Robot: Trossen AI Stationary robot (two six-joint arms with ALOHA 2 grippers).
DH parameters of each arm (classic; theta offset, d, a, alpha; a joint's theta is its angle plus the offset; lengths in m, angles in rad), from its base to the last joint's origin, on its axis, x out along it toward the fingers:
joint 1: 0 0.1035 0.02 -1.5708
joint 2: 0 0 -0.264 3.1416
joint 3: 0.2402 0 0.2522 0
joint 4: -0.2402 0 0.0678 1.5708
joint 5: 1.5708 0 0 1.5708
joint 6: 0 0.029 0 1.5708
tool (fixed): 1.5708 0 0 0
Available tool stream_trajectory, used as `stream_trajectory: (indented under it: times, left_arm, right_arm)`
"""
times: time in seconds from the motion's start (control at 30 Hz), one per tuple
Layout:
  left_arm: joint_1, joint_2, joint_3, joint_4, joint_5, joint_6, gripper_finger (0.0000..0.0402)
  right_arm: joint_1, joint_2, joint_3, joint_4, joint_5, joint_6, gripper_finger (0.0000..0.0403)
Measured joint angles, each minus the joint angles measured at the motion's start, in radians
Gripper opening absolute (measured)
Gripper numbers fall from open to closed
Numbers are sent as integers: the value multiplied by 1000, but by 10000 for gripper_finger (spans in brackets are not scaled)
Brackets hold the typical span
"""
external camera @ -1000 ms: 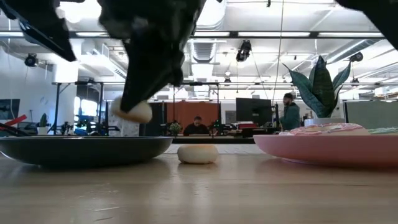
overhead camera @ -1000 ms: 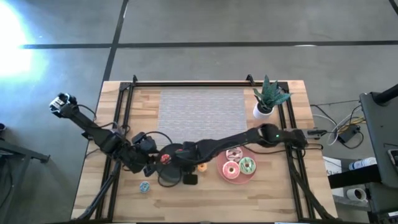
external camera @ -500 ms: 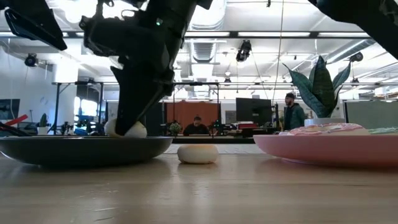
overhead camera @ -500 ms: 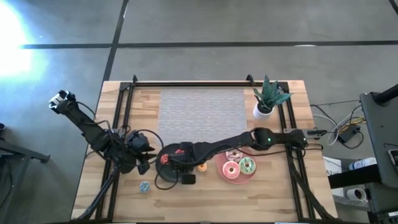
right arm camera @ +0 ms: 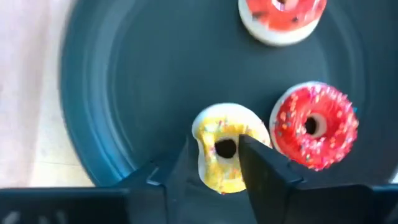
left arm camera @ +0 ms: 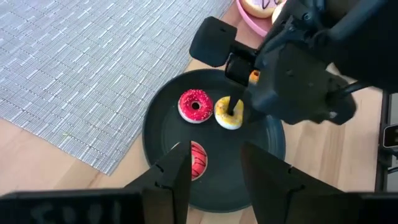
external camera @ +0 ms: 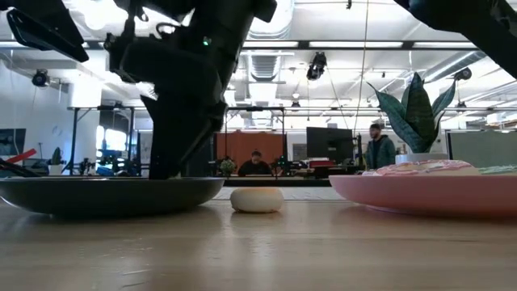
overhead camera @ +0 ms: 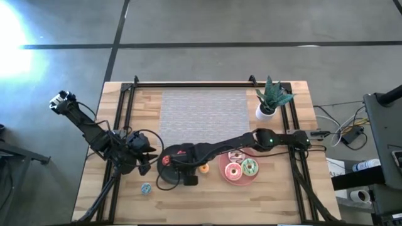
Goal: Pick & Place donuts
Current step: Put the small yellow donut on the black plate, then put the small white donut on the black plate
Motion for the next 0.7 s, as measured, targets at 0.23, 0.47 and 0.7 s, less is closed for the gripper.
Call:
stream_trajectory:
  times: [0.23, 0.47, 0.7]
  left_arm:
    - [0, -5, 0, -21, 1, 1, 112]
    - [0, -24, 0, -49, -22, 1, 112]
    - [0, -29, -7, -49, -54, 1, 112]
  right_arm:
    - [1, -11, 52, -29, 0, -22, 181]
    - [4, -95, 49, -96, 0, -23, 192]
    - [17, -127, 46, -235, 4, -21, 192]
